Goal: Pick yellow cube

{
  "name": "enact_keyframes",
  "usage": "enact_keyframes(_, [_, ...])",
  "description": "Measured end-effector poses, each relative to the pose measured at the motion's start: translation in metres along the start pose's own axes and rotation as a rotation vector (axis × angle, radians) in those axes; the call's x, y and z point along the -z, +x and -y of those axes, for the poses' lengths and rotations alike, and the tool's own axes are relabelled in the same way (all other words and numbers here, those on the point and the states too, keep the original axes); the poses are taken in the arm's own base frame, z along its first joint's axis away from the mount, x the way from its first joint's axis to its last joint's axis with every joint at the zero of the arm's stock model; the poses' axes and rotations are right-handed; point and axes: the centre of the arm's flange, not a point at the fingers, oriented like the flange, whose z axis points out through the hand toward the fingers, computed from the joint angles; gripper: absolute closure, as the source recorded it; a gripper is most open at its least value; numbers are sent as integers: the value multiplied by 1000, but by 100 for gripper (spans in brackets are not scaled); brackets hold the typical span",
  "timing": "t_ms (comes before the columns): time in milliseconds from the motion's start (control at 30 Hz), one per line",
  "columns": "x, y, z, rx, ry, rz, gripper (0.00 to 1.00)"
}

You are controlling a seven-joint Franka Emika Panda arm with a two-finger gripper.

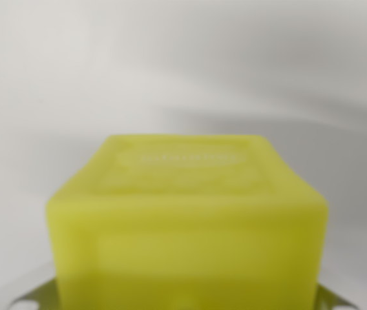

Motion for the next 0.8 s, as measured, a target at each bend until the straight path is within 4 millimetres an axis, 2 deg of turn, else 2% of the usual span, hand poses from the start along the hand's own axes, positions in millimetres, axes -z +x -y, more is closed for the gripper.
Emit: enact_keyframes(800, [61, 0, 0, 0, 0, 0, 100])
